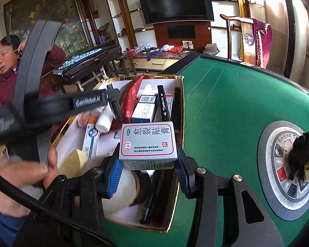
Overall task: Organize objects
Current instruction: 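Open the left gripper to drop the marker while the right releases the box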
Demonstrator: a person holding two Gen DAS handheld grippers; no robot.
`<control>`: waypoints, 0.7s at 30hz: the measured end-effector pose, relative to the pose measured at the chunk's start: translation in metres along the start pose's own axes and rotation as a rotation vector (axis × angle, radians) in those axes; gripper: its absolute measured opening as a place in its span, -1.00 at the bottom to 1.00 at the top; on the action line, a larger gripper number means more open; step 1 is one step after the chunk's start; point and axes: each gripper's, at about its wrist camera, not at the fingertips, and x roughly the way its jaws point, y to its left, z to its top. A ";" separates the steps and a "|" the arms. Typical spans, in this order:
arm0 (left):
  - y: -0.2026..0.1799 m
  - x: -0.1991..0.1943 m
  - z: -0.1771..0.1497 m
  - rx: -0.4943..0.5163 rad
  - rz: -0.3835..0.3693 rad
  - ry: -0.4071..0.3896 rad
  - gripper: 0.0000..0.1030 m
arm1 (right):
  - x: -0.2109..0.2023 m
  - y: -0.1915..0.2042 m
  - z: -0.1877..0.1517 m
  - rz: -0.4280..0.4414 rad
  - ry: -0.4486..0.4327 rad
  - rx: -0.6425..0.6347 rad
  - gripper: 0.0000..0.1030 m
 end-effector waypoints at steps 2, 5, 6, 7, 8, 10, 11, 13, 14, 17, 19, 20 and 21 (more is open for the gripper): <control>0.001 0.001 0.000 -0.001 0.001 0.006 -0.82 | 0.008 -0.001 0.009 0.011 0.018 0.013 -0.12; 0.003 0.006 -0.001 -0.009 0.007 0.026 -0.82 | 0.027 -0.003 0.015 0.030 0.066 0.033 -0.11; 0.004 0.006 -0.001 -0.012 0.006 0.029 -0.82 | 0.034 -0.002 0.016 0.032 0.080 0.037 -0.11; 0.004 0.006 -0.002 -0.011 0.005 0.032 -0.82 | 0.038 -0.003 0.015 0.039 0.090 0.044 -0.11; 0.003 0.006 -0.002 -0.007 0.007 0.033 -0.82 | 0.043 -0.002 0.015 0.048 0.101 0.049 -0.11; 0.003 0.005 -0.002 -0.003 0.008 0.032 -0.82 | 0.049 0.002 0.014 0.055 0.126 0.040 -0.10; 0.003 0.005 -0.002 -0.003 0.008 0.033 -0.82 | 0.051 0.003 0.013 0.054 0.131 0.036 -0.09; 0.003 0.006 -0.002 -0.004 0.009 0.035 -0.82 | 0.056 0.006 0.011 0.070 0.144 0.036 -0.09; 0.004 0.006 -0.002 -0.005 0.009 0.038 -0.82 | 0.057 0.006 0.010 0.083 0.148 0.044 -0.07; 0.005 0.006 -0.002 -0.008 0.014 0.040 -0.82 | 0.054 0.006 0.010 0.081 0.154 0.046 0.14; 0.004 0.006 -0.002 -0.009 0.014 0.043 -0.81 | 0.052 0.006 0.011 0.081 0.149 0.042 0.20; 0.005 0.006 -0.002 -0.013 0.013 0.044 -0.81 | 0.050 0.004 0.011 0.079 0.144 0.046 0.24; 0.005 0.006 -0.001 -0.018 0.012 0.044 -0.81 | 0.047 0.002 0.012 0.077 0.136 0.055 0.25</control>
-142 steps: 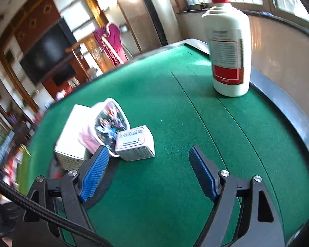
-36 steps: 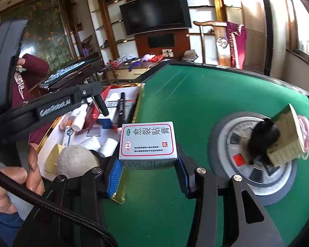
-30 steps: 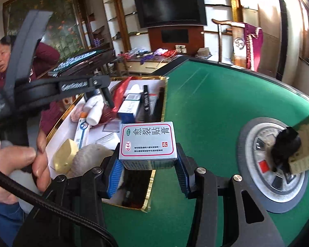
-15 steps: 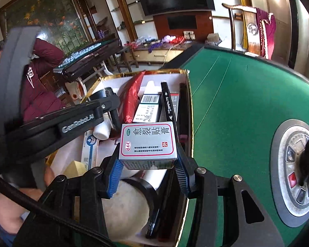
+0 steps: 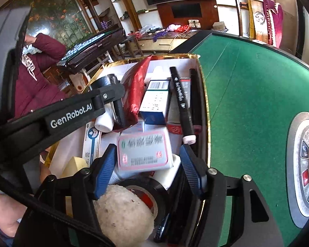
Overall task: Organize objects
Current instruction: 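Open the left gripper to drop the marker while the right releases the box, then move both open grippers back to the pile on the table dial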
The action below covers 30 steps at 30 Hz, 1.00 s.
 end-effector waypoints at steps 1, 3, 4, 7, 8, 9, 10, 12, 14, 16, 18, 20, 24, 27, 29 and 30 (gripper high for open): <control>0.000 0.000 0.000 -0.003 -0.002 -0.001 -0.81 | -0.003 -0.001 0.000 0.004 -0.008 0.005 0.29; 0.001 -0.002 0.001 -0.009 -0.012 -0.012 -0.80 | -0.009 -0.004 0.001 0.005 -0.024 0.015 0.31; 0.001 -0.004 0.001 -0.009 -0.019 -0.019 -0.80 | -0.013 -0.005 0.001 0.007 -0.035 0.020 0.31; 0.000 -0.009 0.002 -0.007 -0.024 -0.039 -0.74 | -0.022 -0.008 0.000 0.023 -0.054 0.035 0.32; 0.000 -0.011 0.002 -0.008 -0.026 -0.046 -0.68 | -0.026 -0.010 -0.001 0.021 -0.060 0.044 0.32; 0.000 -0.011 0.003 -0.010 -0.027 -0.050 -0.65 | -0.028 -0.011 -0.002 0.025 -0.065 0.048 0.32; -0.001 -0.012 0.003 -0.011 -0.026 -0.054 -0.58 | -0.031 -0.013 -0.002 0.031 -0.072 0.054 0.32; -0.003 -0.014 0.003 -0.006 -0.025 -0.064 -0.56 | -0.042 -0.017 -0.008 0.027 -0.095 0.069 0.32; -0.005 -0.016 0.003 -0.002 -0.039 -0.071 -0.56 | -0.055 -0.023 -0.014 0.043 -0.115 0.082 0.32; -0.007 -0.020 0.003 0.004 -0.053 -0.091 -0.56 | -0.068 -0.028 -0.021 0.043 -0.121 0.082 0.32; -0.012 -0.025 0.002 0.014 -0.073 -0.112 -0.56 | -0.088 -0.041 -0.034 0.020 -0.149 0.084 0.32; -0.019 -0.031 0.001 0.033 -0.086 -0.131 -0.56 | -0.109 -0.057 -0.046 -0.019 -0.177 0.094 0.32; -0.046 -0.039 -0.006 0.112 -0.126 -0.153 -0.42 | -0.164 -0.109 -0.074 -0.130 -0.262 0.166 0.34; -0.074 -0.042 -0.015 0.156 -0.198 -0.143 -0.24 | -0.202 -0.156 -0.092 -0.210 -0.334 0.262 0.44; -0.098 -0.042 -0.020 0.193 -0.252 -0.105 -0.21 | -0.220 -0.186 -0.101 -0.235 -0.371 0.346 0.46; -0.116 -0.040 -0.024 0.229 -0.289 -0.075 -0.17 | -0.230 -0.203 -0.108 -0.239 -0.392 0.399 0.46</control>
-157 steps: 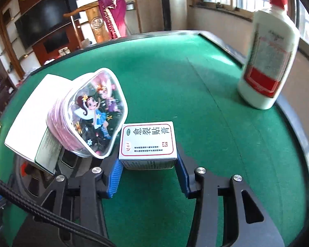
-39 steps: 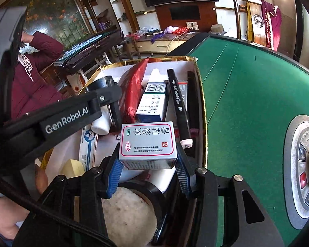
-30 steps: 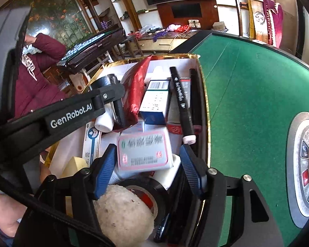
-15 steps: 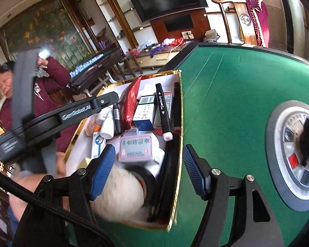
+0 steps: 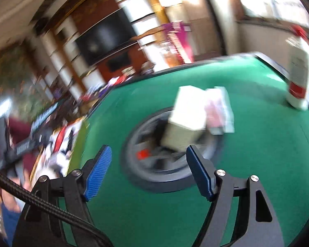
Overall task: Organize objects
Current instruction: 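Move both open grippers back to the pile on the table dial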
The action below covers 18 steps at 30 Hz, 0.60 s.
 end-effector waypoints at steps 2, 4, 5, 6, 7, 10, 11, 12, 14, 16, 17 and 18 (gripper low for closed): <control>-0.028 0.011 -0.003 0.051 -0.048 0.047 -0.02 | -0.005 -0.024 0.007 -0.035 -0.026 0.083 0.46; -0.064 0.029 -0.007 0.109 -0.148 0.135 0.02 | -0.008 -0.039 0.012 -0.029 -0.026 0.154 0.46; -0.080 0.039 -0.008 0.122 -0.194 0.180 0.02 | -0.009 -0.044 0.012 -0.010 -0.028 0.191 0.46; -0.097 0.053 -0.008 0.122 -0.234 0.241 0.02 | -0.010 -0.044 0.013 0.000 -0.029 0.205 0.46; -0.108 0.064 -0.006 0.118 -0.247 0.288 0.02 | -0.011 -0.043 0.012 0.009 -0.029 0.208 0.46; -0.134 0.095 0.004 0.059 -0.243 0.384 0.02 | -0.009 -0.033 0.014 0.019 -0.028 0.197 0.46; -0.138 0.102 0.008 0.031 -0.253 0.402 0.02 | -0.008 -0.035 0.014 0.029 -0.024 0.193 0.46; -0.140 0.113 0.015 -0.025 -0.266 0.431 0.02 | -0.009 -0.034 0.014 0.035 -0.028 0.190 0.46; -0.139 0.123 0.023 -0.095 -0.275 0.450 0.02 | -0.011 -0.040 0.013 0.044 -0.035 0.193 0.46; -0.140 0.137 0.031 -0.155 -0.264 0.469 0.02 | -0.011 -0.042 0.013 0.057 -0.036 0.203 0.47; -0.140 0.144 0.031 -0.174 -0.254 0.474 0.02 | -0.010 -0.043 0.013 0.066 -0.034 0.209 0.47; -0.139 0.151 0.033 -0.195 -0.246 0.483 0.02 | -0.010 -0.042 0.012 0.076 -0.030 0.214 0.47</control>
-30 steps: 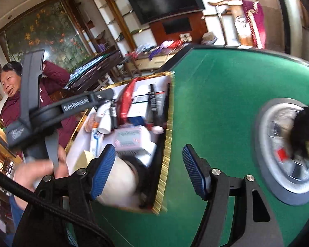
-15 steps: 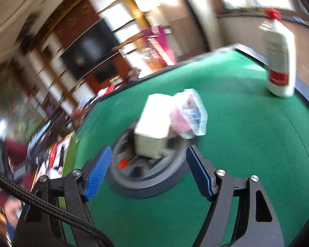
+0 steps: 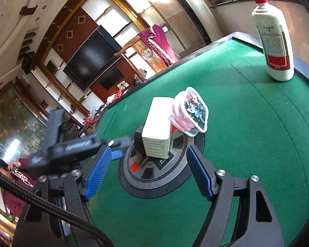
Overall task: Organize objects
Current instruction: 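Move both open grippers back to the pile on the table dial, then grasp the black roll with the left gripper while the right grasps a black pen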
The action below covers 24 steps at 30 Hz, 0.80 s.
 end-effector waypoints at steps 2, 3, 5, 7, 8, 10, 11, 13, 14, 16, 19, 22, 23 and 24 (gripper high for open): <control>0.004 0.008 0.007 -0.039 0.011 -0.001 0.02 | 0.002 0.001 -0.001 0.010 0.010 0.003 0.47; 0.010 0.010 0.009 -0.054 0.002 0.002 0.02 | 0.003 0.002 -0.002 0.013 0.015 0.000 0.47; 0.012 0.020 0.013 -0.073 -0.024 0.021 0.03 | 0.003 0.004 -0.003 0.017 0.016 -0.004 0.47; 0.012 0.029 0.013 -0.081 -0.031 0.033 0.08 | 0.003 0.005 -0.003 0.015 0.013 -0.011 0.47; 0.012 0.032 0.014 -0.079 -0.023 0.028 0.12 | 0.003 0.005 -0.003 0.014 0.011 -0.010 0.47; 0.011 0.040 0.015 -0.073 -0.013 0.037 0.12 | 0.003 0.004 -0.003 0.013 0.011 -0.006 0.47; 0.012 0.044 0.014 -0.076 -0.026 0.046 0.12 | 0.004 0.004 -0.003 0.011 0.012 -0.004 0.47; 0.019 0.046 0.009 -0.073 -0.046 0.041 0.11 | 0.004 0.003 -0.004 0.006 0.010 -0.002 0.47; 0.021 0.045 0.005 -0.057 -0.054 0.037 0.07 | 0.004 0.003 -0.003 0.003 0.008 -0.001 0.47; 0.027 0.041 -0.001 -0.055 -0.057 0.035 -0.17 | 0.003 0.003 -0.003 0.000 0.005 0.001 0.47; 0.042 0.035 -0.008 -0.063 -0.061 0.027 -0.46 | 0.003 0.003 -0.003 -0.004 0.000 -0.004 0.47; 0.059 0.027 -0.009 -0.079 -0.049 -0.010 -0.49 | 0.005 0.004 -0.004 -0.007 0.001 -0.009 0.47; 0.064 0.026 -0.009 -0.088 -0.053 -0.017 -0.49 | 0.006 0.004 -0.004 -0.011 0.000 -0.012 0.47; 0.070 0.025 -0.010 -0.099 -0.057 -0.022 -0.49 | 0.007 0.005 -0.005 -0.017 0.002 -0.019 0.47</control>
